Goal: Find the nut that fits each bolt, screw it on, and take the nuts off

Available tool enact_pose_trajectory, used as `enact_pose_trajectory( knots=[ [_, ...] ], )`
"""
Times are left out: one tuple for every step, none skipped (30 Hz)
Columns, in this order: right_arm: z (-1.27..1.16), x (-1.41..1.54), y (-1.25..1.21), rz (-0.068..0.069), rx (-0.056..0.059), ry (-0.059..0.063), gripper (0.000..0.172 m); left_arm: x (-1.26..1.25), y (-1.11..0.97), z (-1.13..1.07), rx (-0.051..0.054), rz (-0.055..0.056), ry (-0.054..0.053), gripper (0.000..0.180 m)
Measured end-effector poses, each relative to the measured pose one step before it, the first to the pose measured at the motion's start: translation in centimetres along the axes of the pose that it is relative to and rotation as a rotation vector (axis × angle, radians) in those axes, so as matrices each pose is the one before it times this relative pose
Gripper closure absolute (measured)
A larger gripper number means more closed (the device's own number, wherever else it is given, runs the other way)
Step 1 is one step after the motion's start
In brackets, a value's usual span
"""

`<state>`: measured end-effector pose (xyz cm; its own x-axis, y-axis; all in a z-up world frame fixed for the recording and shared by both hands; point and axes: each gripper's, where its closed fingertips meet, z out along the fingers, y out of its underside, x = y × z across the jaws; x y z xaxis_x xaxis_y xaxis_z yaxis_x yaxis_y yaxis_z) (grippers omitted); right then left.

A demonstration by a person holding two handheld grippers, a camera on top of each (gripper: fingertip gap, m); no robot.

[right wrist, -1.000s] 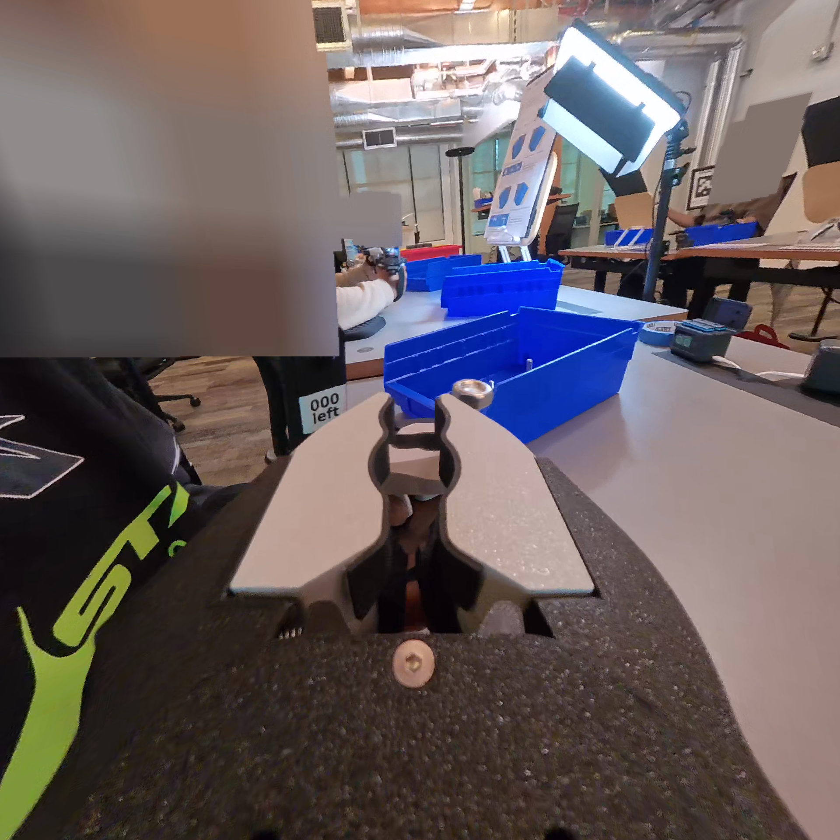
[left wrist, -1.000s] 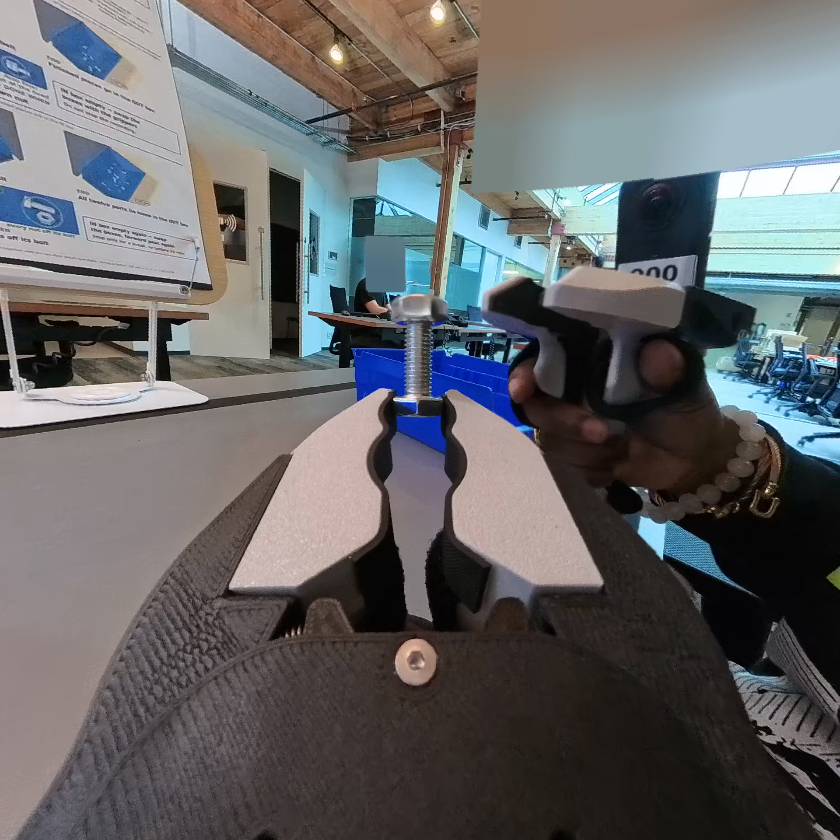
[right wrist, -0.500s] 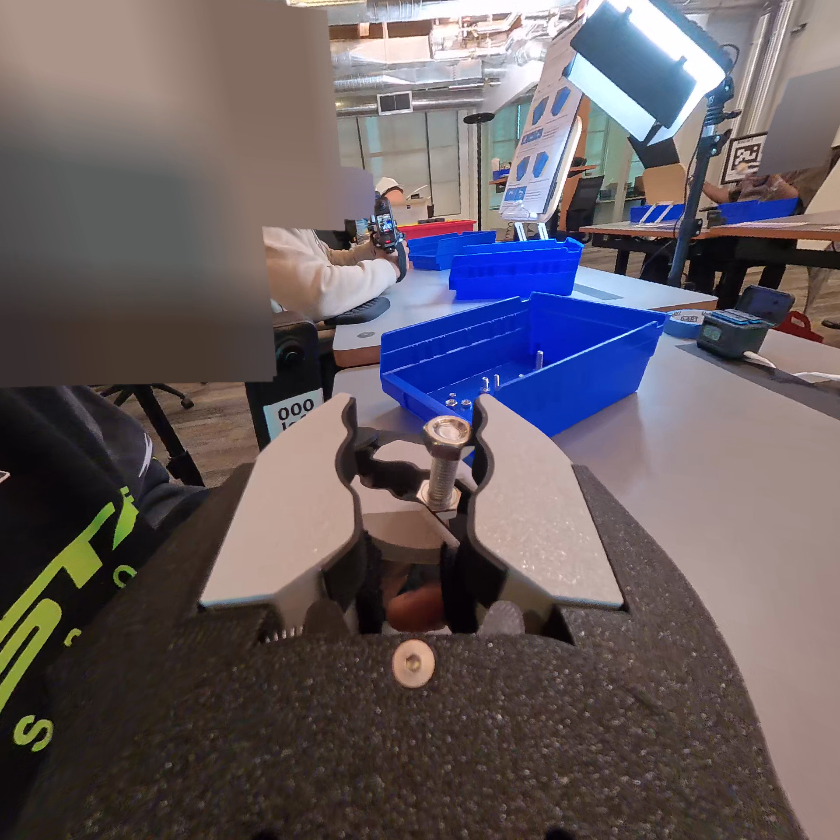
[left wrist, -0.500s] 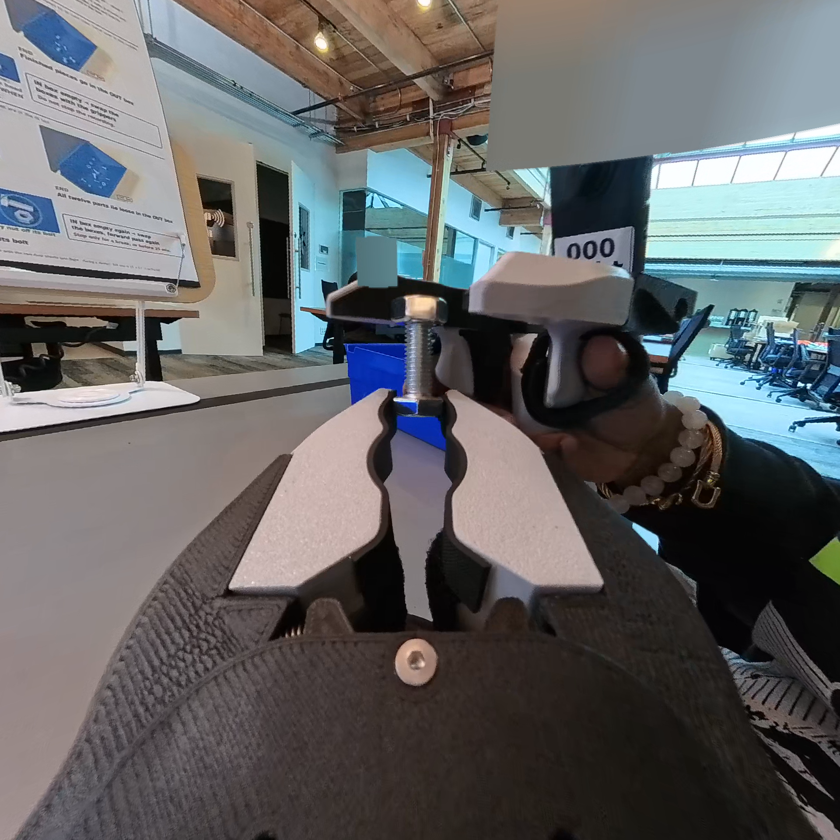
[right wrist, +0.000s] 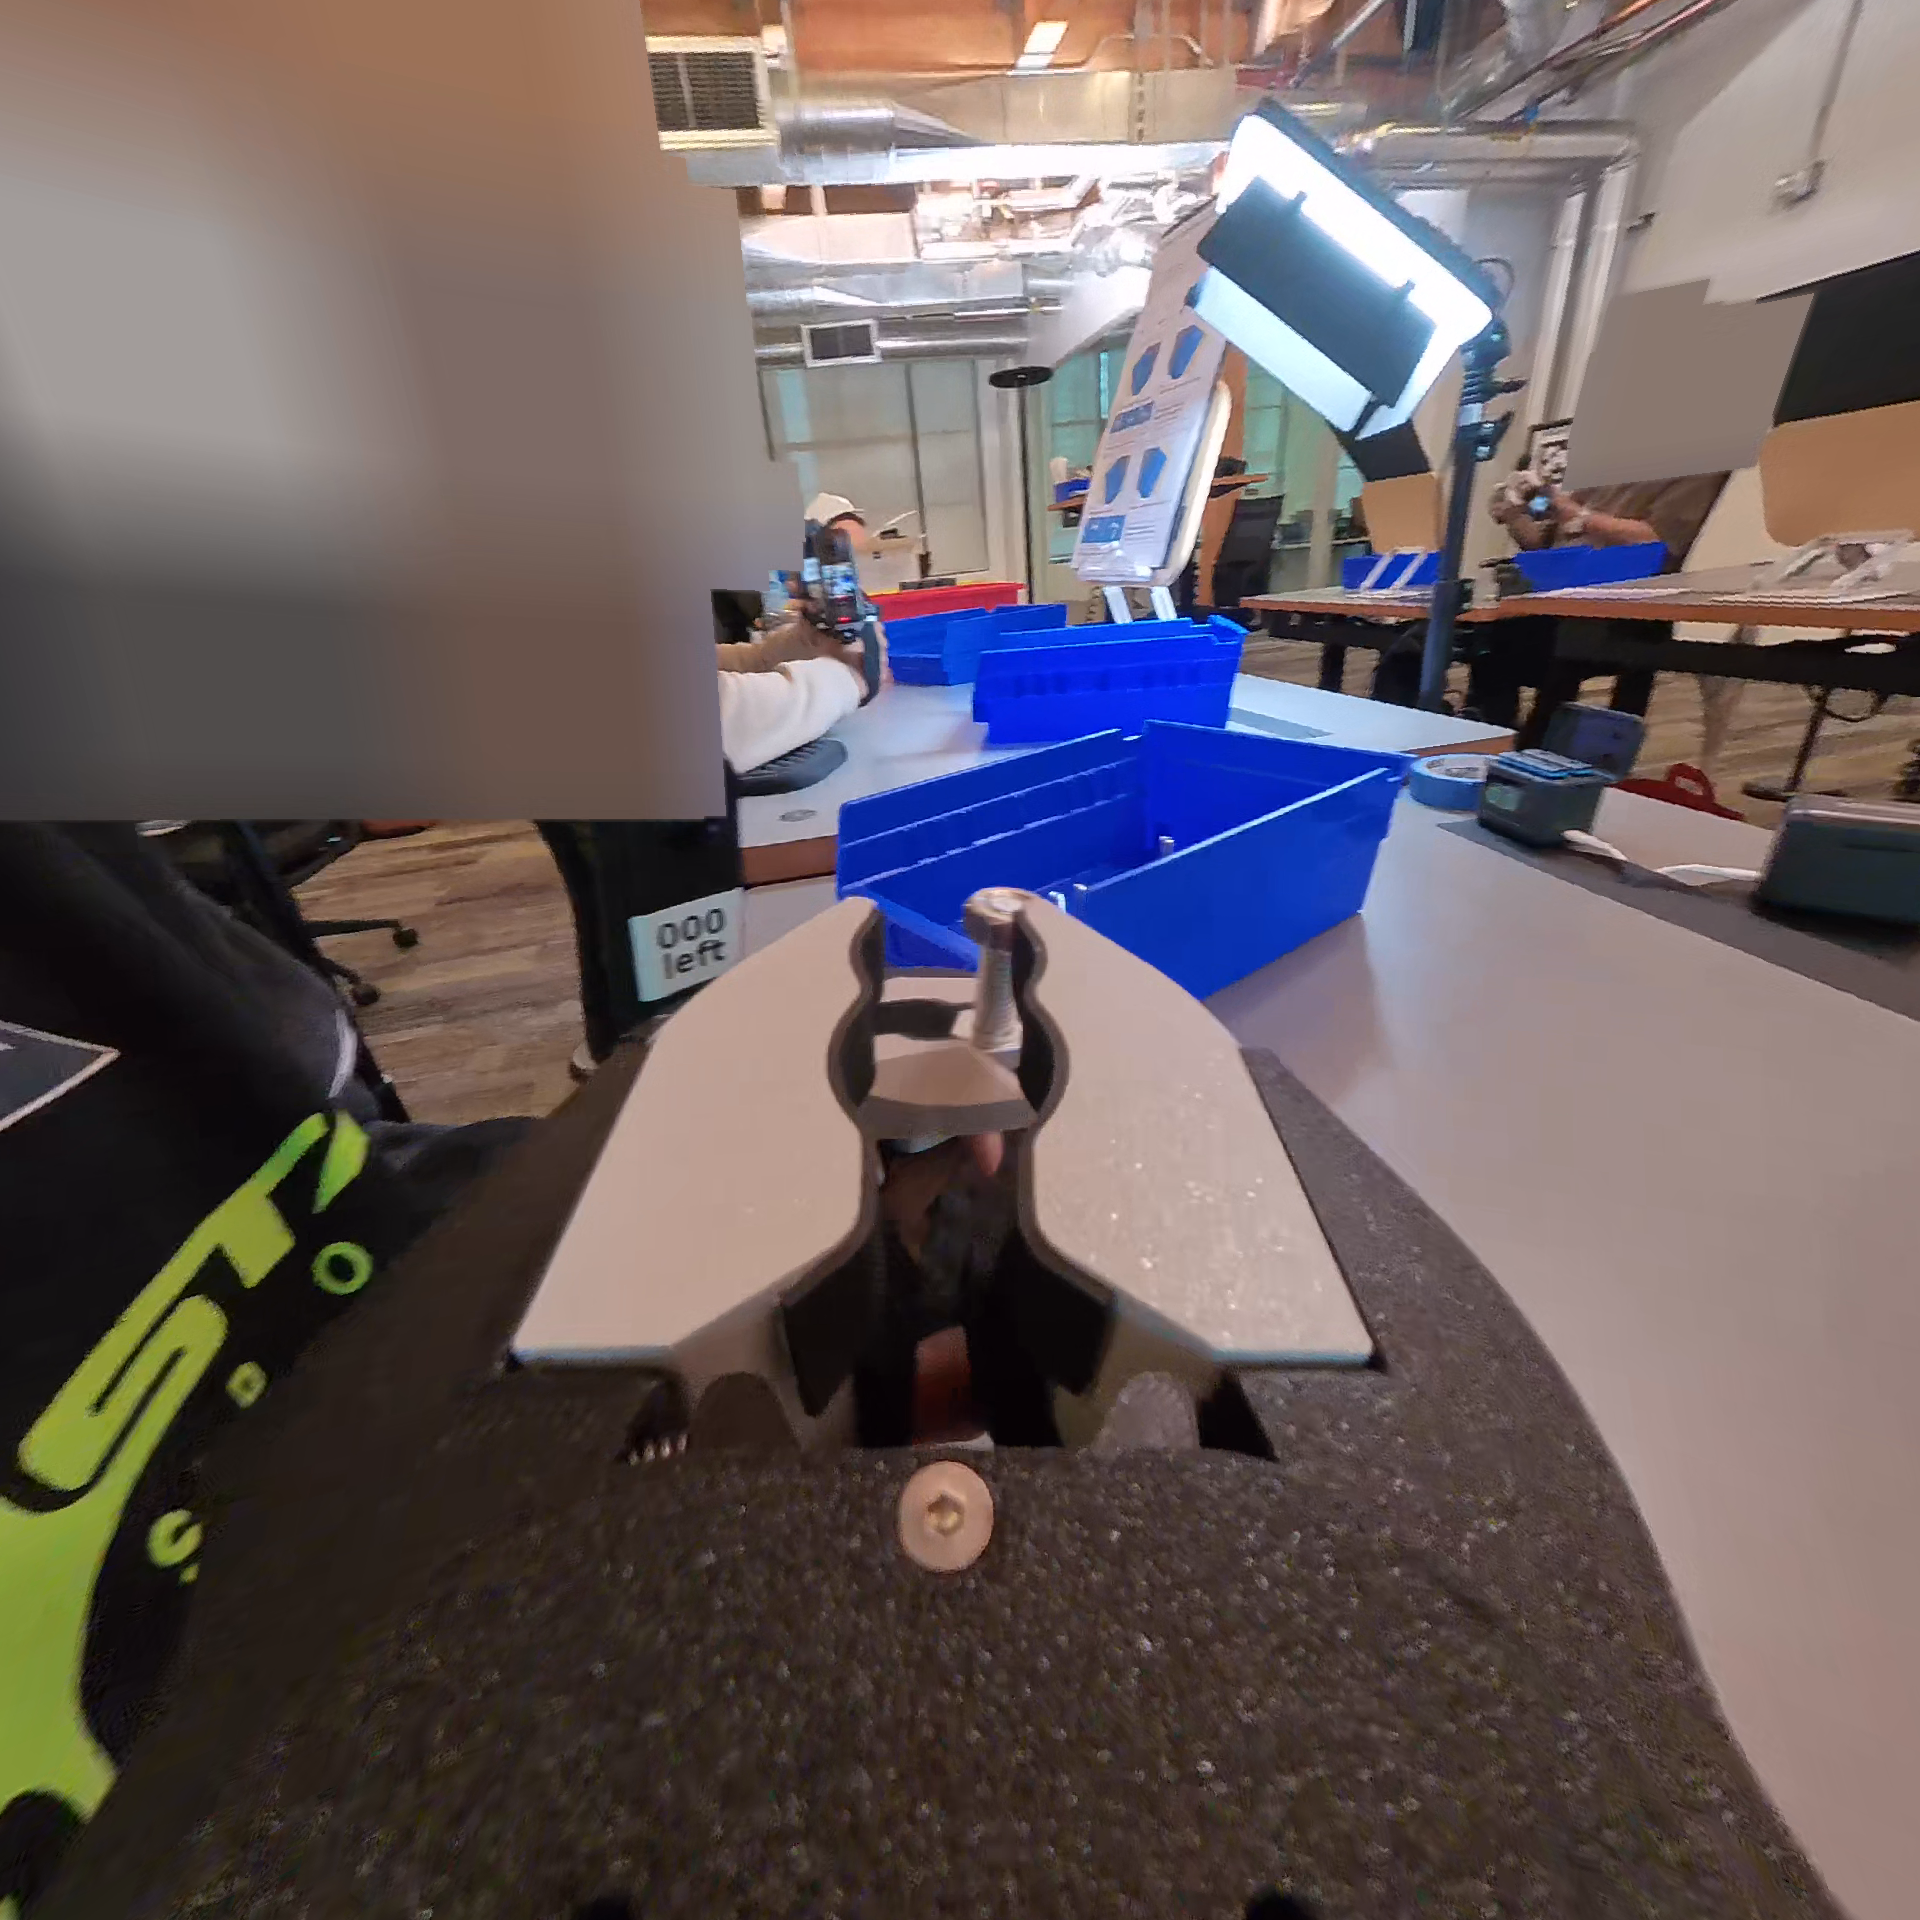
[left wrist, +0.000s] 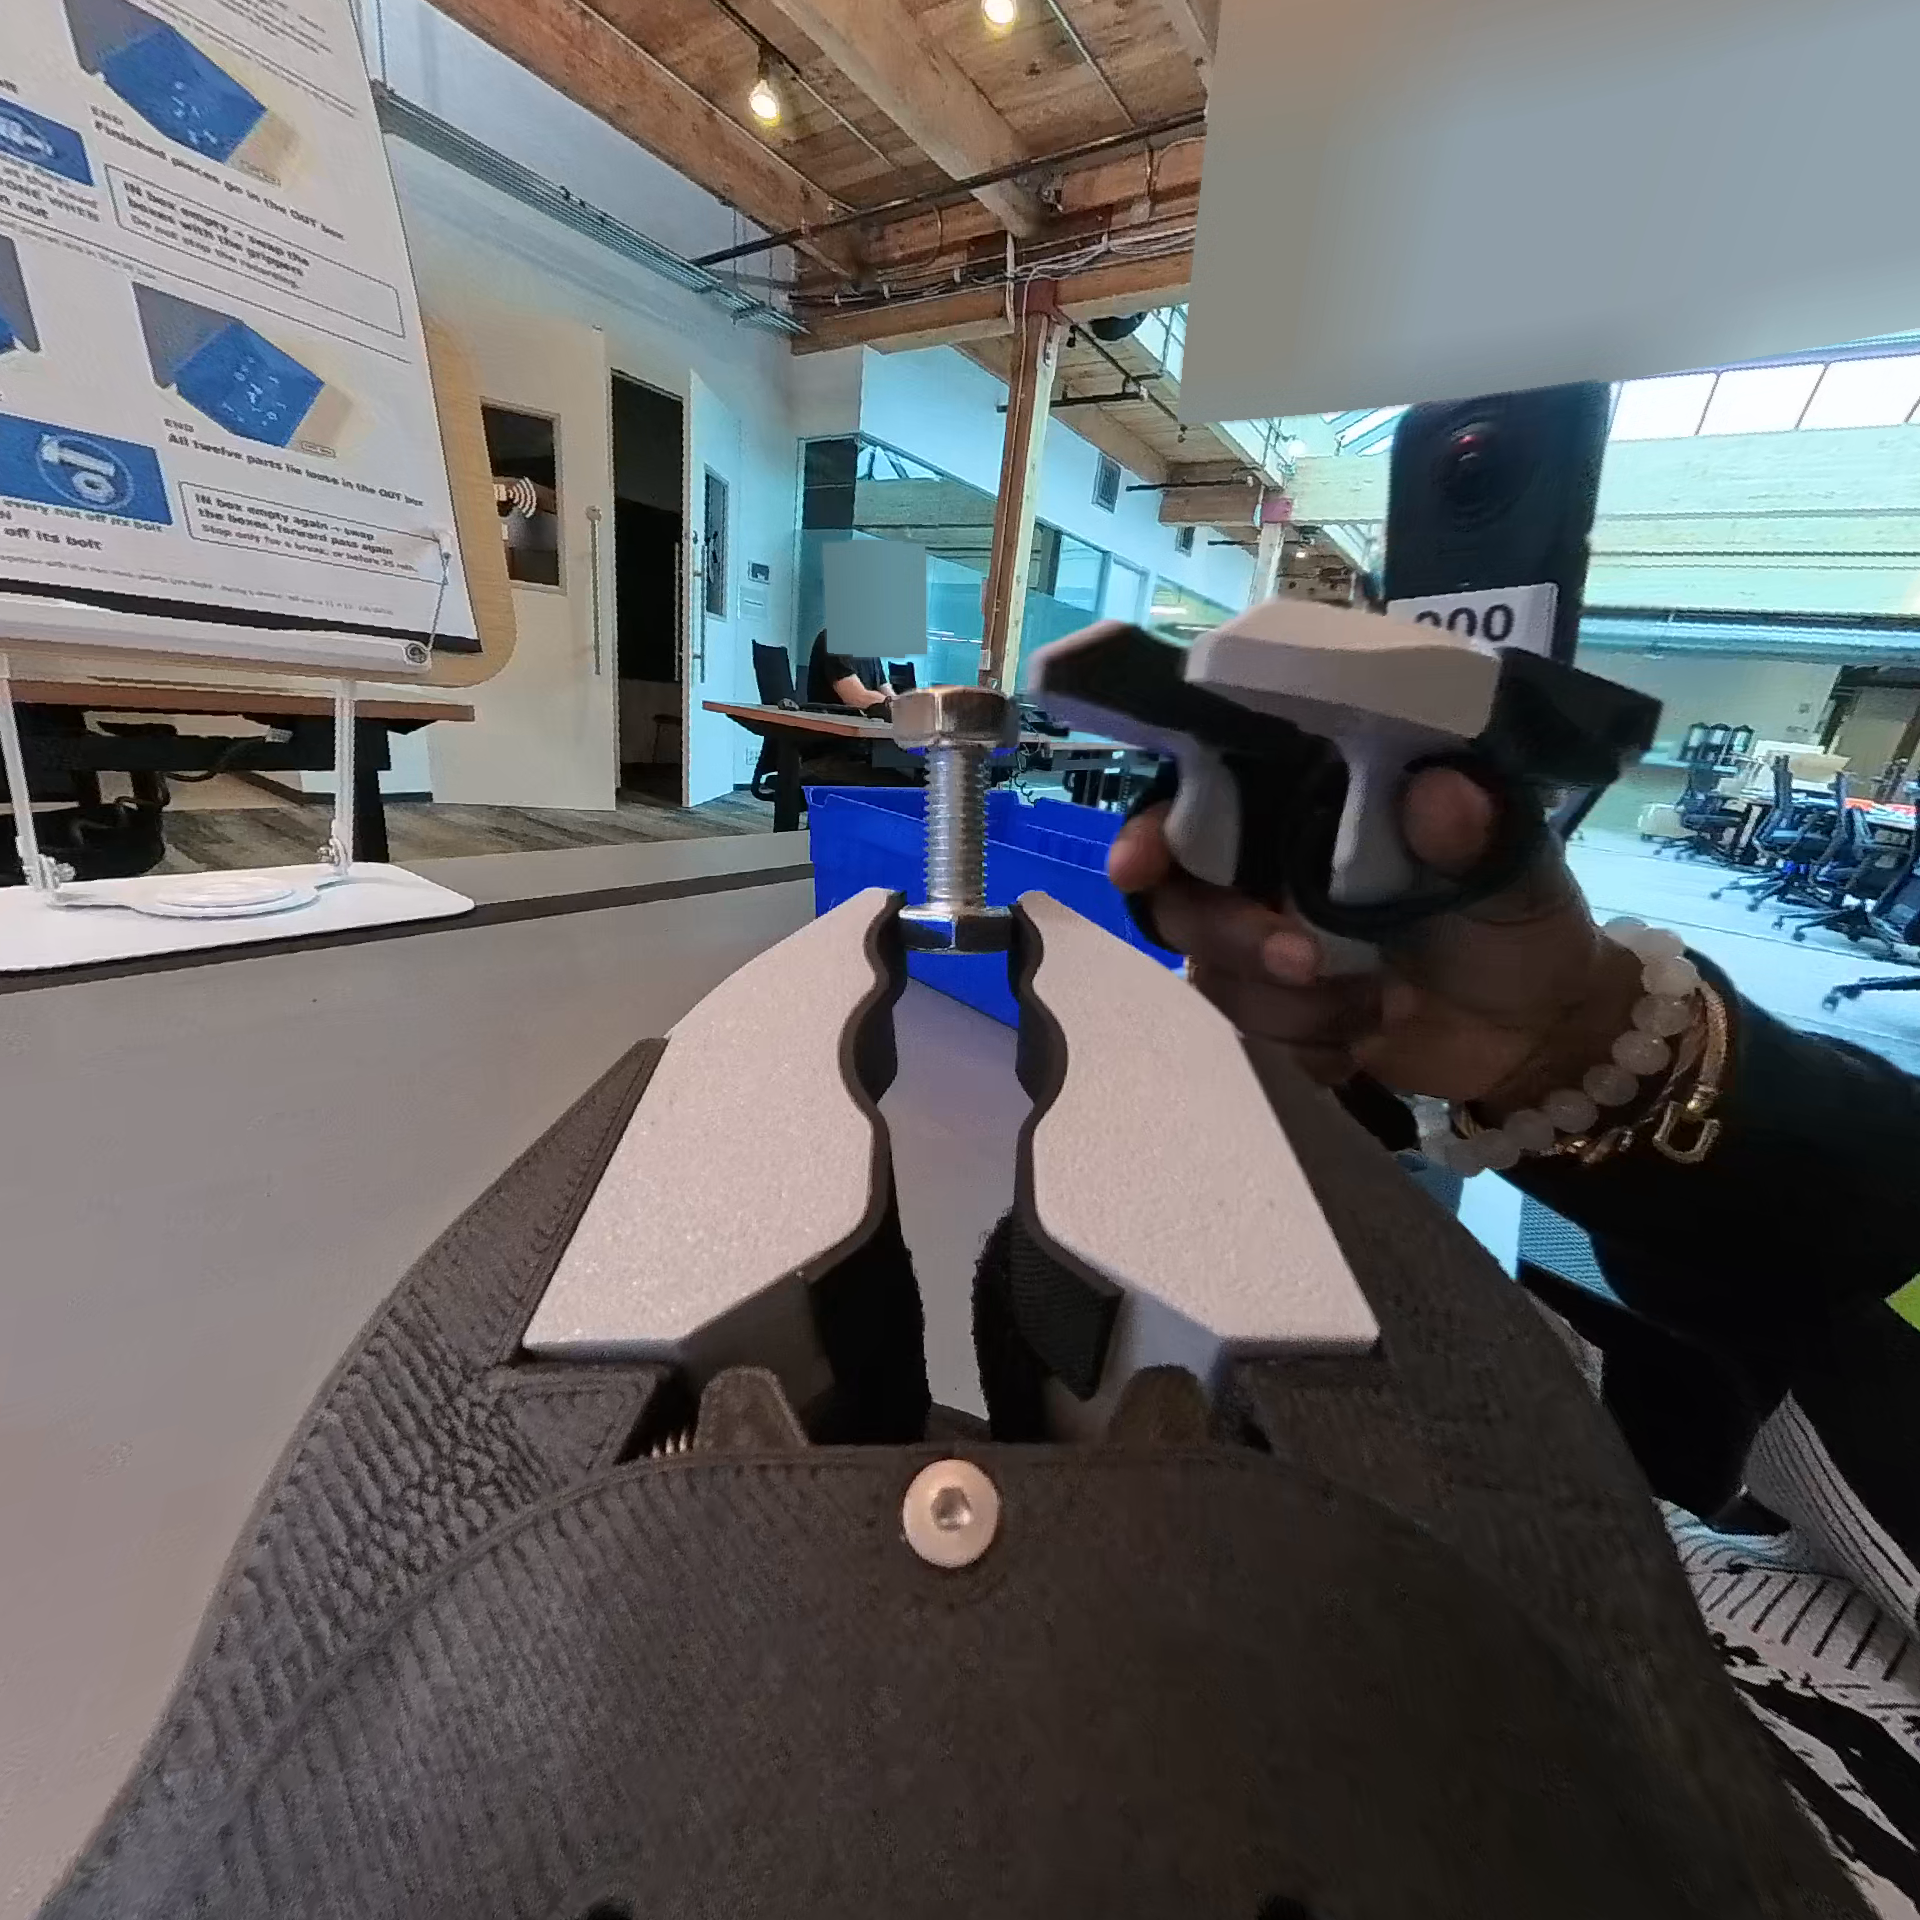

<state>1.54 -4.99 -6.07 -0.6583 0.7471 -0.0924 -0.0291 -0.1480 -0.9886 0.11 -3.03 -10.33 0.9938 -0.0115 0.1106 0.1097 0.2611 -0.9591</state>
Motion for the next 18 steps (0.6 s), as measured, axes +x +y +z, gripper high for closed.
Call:
enact_pose_trajectory(
  knots=[
    [0.277,0.338,0.166,0.0027,-0.0052,0.0111,0.141,0.054,-0.003,-0.008,0.0004,0.002,0.0022,0.162],
    [0.378,0.127,0.198,0.0095,-0.0078,-0.0036,0.132,0.069,0.006,0.009,-0.0001,0.0015,0.0046,0.162],
    [0.449,0.039,0.223,0.0121,-0.0096,-0.0087,0.124,0.033,0.037,0.014,-0.0021,0.0016,0.0019,0.162],
    [0.481,-0.022,0.232,0.0085,-0.0114,-0.0106,0.118,0.046,0.041,0.021,-0.0028,0.0018,0.0022,0.162],
    [0.458,-0.086,0.209,0.0016,-0.011,-0.0127,0.115,0.086,0.038,0.032,-0.003,0.0029,0.0043,0.162],
    [0.43,-0.108,0.165,-0.0034,-0.0099,-0.0126,0.114,0.047,0.043,0.012,-0.0024,0.0034,0.0017,0.162],
    [0.373,-0.139,0.087,-0.0063,-0.0072,-0.012,0.114,0.056,0.023,0.009,-0.0019,0.0025,0.0025,0.162],
    [0.295,-0.168,0.004,-0.0073,-0.0035,-0.0112,0.115,0.035,0.037,0.022,-0.0028,0.0009,0.0024,0.162],
    [0.206,-0.146,-0.056,-0.0077,-0.0016,-0.0082,0.117,-0.001,0.048,0.017,-0.003,-0.0007,0.0004,0.162],
    [0.127,-0.107,-0.062,-0.0081,-0.0008,-0.0045,0.119,-0.005,0.034,0.022,-0.0027,-0.0014,0.0004,0.162],
    [0.031,-0.038,-0.022,-0.0068,-0.0021,0.0002,0.12,-0.025,0.01,0.007,0.0,-0.0007,-0.0007,0.162],
    [-0.075,0.027,0.027,-0.0047,-0.0027,0.0051,0.12,-0.038,-0.029,-0.018,0.0016,-0.001,-0.0028,0.162],
    [-0.189,0.041,-0.006,-0.0019,0.0015,0.0064,0.122,-0.111,-0.039,-0.021,0.0033,-0.0039,-0.006,0.162],
    [-0.291,0.057,-0.03,0.0015,0.0042,0.0076,0.123,-0.113,-0.055,-0.034,0.0043,-0.0083,-0.0031,0.162],
    [-0.364,0.07,-0.004,0.0035,0.0041,0.0094,0.125,-0.161,-0.04,-0.032,0.0033,-0.008,-0.0067,0.162],
    [-0.459,0.043,-0.047,0.0036,0.0068,0.009,0.127,-0.065,-0.053,-0.035,0.0038,-0.004,-0.0025,0.162],
    [-0.546,-0.02,-0.056,0.0015,0.0077,0.0041,0.133,-0.06,-0.018,-0.02,0.0017,0.0008,-0.0056,0.162],
    [-0.583,-0.286,-0.109,0.0016,0.0096,-0.016,0.148,-0.082,-0.006,0.002,0.0003,-0.0012,-0.0054,0.162]
  ],
)
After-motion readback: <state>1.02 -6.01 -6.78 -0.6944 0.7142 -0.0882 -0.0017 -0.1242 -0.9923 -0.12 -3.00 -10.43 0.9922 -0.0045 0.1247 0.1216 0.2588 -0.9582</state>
